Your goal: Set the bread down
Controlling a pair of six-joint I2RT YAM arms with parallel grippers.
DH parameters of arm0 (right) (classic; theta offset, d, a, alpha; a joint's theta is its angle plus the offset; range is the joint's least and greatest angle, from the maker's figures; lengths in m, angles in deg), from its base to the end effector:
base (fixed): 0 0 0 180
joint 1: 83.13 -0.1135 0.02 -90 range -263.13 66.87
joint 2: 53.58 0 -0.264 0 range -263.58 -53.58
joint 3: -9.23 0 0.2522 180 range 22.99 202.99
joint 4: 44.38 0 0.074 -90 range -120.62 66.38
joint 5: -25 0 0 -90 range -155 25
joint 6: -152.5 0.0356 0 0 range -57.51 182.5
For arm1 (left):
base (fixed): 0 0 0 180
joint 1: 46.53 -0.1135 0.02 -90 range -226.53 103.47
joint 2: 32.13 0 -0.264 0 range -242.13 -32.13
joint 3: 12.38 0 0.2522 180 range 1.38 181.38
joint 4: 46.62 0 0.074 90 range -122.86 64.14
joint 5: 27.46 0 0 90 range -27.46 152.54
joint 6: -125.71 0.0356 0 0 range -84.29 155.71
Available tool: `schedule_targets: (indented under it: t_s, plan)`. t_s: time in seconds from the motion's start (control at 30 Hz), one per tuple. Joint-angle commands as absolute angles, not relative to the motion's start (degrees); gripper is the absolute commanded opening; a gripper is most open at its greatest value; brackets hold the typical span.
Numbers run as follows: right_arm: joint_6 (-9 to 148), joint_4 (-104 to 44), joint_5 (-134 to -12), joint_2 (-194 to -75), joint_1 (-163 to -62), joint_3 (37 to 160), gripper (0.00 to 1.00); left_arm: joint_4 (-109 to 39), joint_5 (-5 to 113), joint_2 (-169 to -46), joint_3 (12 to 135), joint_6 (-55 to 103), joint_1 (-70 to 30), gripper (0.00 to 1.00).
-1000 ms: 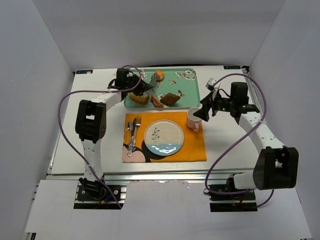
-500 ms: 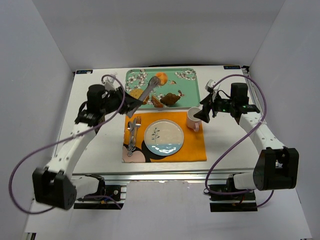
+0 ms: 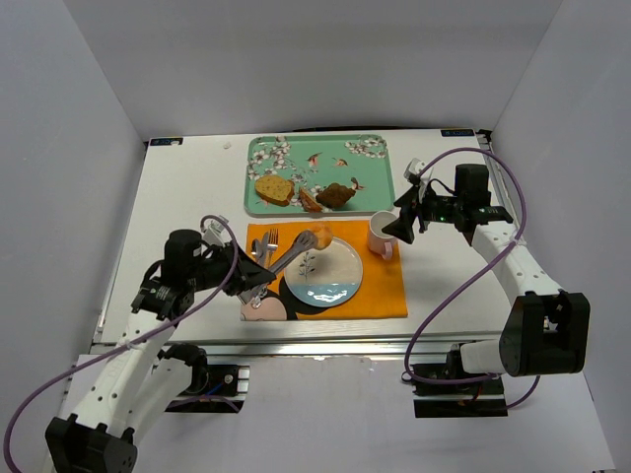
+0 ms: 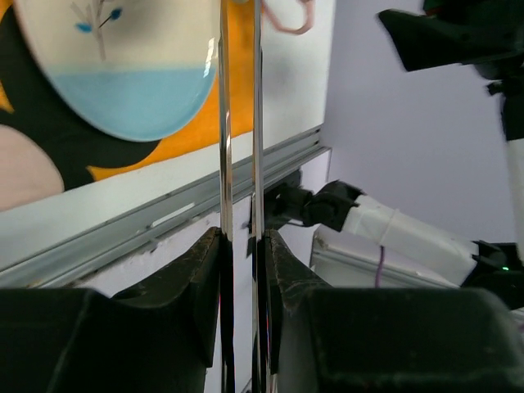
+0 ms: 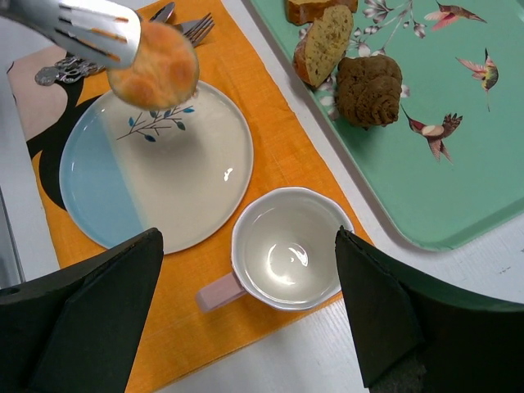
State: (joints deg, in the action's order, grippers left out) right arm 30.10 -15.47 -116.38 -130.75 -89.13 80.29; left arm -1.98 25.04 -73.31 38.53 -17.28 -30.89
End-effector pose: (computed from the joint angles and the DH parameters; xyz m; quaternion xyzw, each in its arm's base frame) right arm 0.2864 0.0581 0.2888 -0.4519 0.6891 0.2794 0.4928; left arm 0.1422 -0.0623 0.2714 -0.1280 0.8430 -0.4823 0.2010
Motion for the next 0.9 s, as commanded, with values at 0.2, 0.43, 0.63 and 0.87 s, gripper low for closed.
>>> schedule_targets:
  t_s: [0.2,0.43,0.63,0.87]
  plan:
    - [30.06,-15.24,-118.05,-129.86,-88.9,81.76,0.89,3.15,29.07,-83.19,40.96,-9.63,-26.94,0.0]
    - [29.63,-15.32,-117.53,-128.79,-88.85,80.77,0.9,3.08,31.74,-86.98,42.73,-8.46,-24.83,0.34]
    - [29.56,-15.59,-117.73,-128.55,-88.85,79.92,0.89,4.14,33.14,-85.94,44.41,-8.63,-24.83,0.5]
    - [29.71,-15.85,-118.08,-128.82,-88.85,79.85,0.89,5.52,35.2,-84.4,45.66,-9.45,-24.83,0.54]
